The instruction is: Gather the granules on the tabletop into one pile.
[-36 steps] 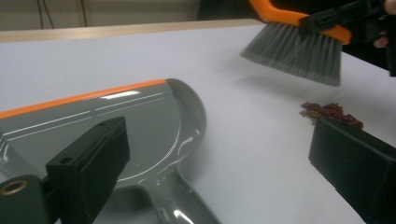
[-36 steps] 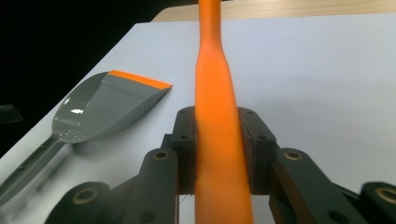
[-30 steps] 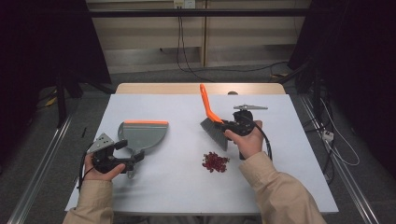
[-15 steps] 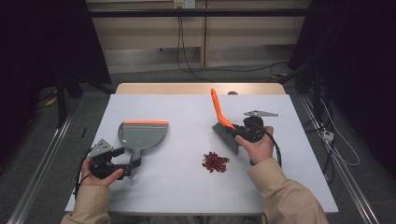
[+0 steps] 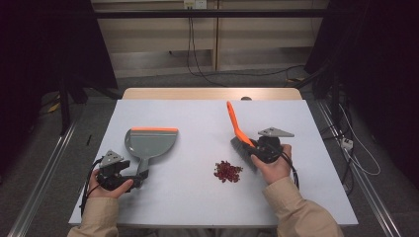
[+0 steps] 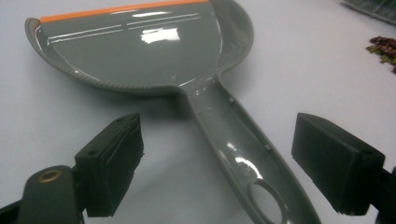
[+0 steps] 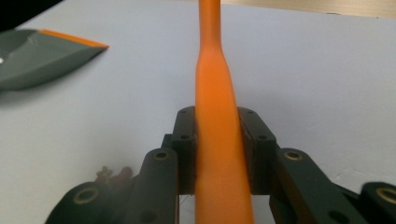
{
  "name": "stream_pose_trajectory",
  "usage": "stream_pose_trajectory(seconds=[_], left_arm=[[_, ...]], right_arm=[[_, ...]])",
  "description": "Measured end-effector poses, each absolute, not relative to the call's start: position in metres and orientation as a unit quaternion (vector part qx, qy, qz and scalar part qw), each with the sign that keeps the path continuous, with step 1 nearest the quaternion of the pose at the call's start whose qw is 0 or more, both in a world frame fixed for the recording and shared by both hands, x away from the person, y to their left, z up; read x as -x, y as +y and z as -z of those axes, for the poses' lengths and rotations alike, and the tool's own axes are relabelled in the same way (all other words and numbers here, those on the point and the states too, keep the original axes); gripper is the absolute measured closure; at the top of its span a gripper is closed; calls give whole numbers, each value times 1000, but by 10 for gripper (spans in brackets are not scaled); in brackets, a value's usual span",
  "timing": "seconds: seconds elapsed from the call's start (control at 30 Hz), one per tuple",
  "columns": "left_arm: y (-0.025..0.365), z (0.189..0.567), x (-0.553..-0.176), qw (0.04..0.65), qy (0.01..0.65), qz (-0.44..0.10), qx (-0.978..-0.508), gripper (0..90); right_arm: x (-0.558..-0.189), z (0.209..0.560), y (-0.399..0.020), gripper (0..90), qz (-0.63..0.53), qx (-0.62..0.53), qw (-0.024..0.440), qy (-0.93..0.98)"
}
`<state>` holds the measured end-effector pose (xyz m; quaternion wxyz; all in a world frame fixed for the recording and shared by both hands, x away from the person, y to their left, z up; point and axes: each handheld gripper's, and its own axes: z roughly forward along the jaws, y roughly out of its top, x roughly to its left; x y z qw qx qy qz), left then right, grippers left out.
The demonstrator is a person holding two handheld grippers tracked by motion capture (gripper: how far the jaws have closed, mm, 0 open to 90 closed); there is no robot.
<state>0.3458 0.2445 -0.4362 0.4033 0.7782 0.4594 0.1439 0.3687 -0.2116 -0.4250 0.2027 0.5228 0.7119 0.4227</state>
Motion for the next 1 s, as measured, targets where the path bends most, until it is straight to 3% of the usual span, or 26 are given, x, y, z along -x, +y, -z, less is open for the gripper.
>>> stream_pose_trajectory(seconds=[0.4, 0.77, 0.93, 1.0], left_arm=[[241, 441, -351, 384, 472, -134, -782, 170], [261, 433, -356, 367, 489, -156, -776, 249], [243, 429, -368, 355, 472, -151, -793, 284], [237, 432, -374, 331, 480, -150, -799, 351]], right_arm=[[-360, 430, -180, 712, -441, -502, 206, 715], [-360, 421, -197, 712, -454, -506, 206, 704], [-363, 419, -202, 711, -457, -512, 204, 698], [-364, 419, -202, 711, -458, -512, 203, 697]])
